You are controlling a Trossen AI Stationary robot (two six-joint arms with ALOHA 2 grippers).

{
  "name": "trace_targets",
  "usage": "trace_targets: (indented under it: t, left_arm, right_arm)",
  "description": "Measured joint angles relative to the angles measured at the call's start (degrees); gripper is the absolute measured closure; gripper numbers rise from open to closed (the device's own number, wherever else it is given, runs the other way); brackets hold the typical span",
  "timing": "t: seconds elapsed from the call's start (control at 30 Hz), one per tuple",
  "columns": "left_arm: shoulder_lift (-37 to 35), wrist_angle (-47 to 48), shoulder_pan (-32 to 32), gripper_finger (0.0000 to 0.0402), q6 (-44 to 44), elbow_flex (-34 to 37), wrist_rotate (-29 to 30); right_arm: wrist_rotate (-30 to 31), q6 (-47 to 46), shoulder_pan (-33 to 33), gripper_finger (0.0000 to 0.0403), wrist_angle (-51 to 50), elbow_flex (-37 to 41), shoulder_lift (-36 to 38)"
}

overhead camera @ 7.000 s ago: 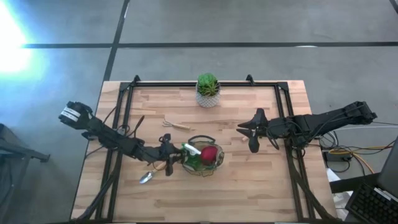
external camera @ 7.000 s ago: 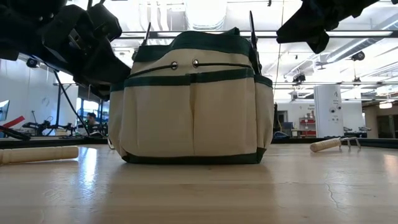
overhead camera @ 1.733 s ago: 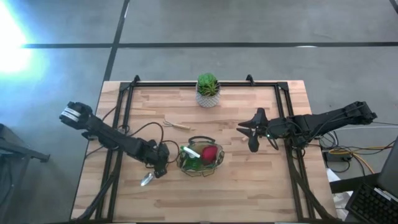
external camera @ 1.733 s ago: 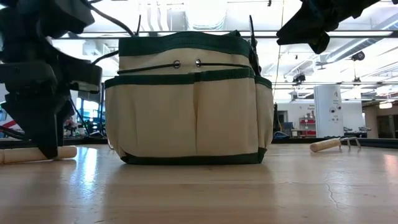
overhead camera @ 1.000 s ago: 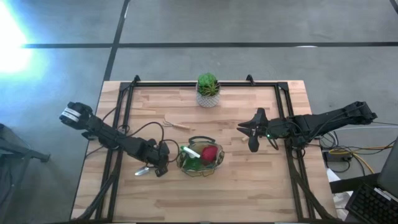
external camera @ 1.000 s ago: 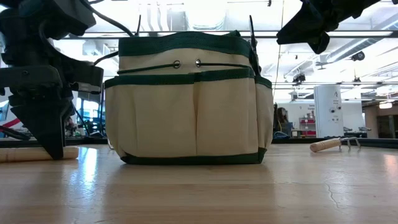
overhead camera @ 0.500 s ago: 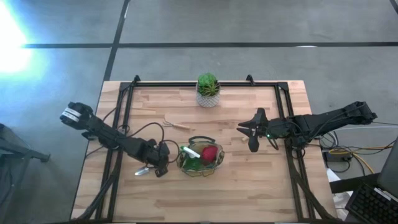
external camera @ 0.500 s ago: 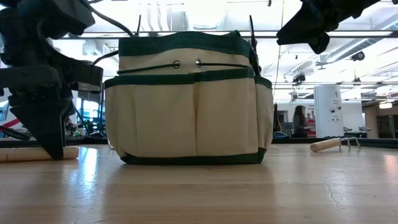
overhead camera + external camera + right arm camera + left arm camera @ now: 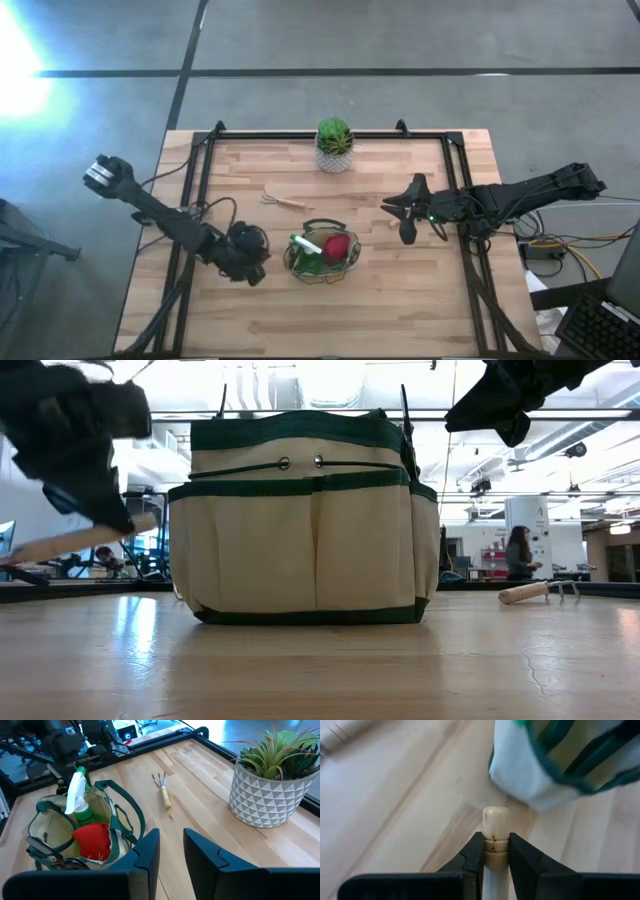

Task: Pick & Place Garden tools in Gardening bag
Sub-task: Put the light brown trowel into the white gardening bag

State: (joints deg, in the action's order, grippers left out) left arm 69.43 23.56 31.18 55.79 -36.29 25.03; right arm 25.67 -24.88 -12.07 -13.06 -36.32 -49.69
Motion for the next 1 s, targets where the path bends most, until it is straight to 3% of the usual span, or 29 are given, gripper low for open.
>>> trace_targets:
  t: [0.23,0.47,0.63,0.77,1.0]
  left_arm:
    - [-4.1,-0.7,5.7,0.0338,1.9,-1.6,9.5]
    - [-3.3,-1.0,10.7,0.0338,3.1,-7.2,17.3]
    - [0.7,-0.9,15.2,0.0338,4.2,-13.1,26.2]
    - [5.1,-0.9,18.1,0.0338,3.1,-18.5,36.7]
    - [14.5,-1.8,18.3,0.0338,-1.1,-26.4,50.2]
  right_arm:
    - [0.0,0.4,0.0,0.0316,0.0,0.0,0.0]
    - [0.3,0.2,0.0,0.031,0.2,0.0,0.0]
    - [2.1,-0.7,0.4,0.0319,0.1,0.0,0.6]
    - [5.9,0.0,2.6,0.0323,0.0,-1.6,0.9]
    - [10.5,-0.9,5.4,0.0314,0.1,-1.9,0.5]
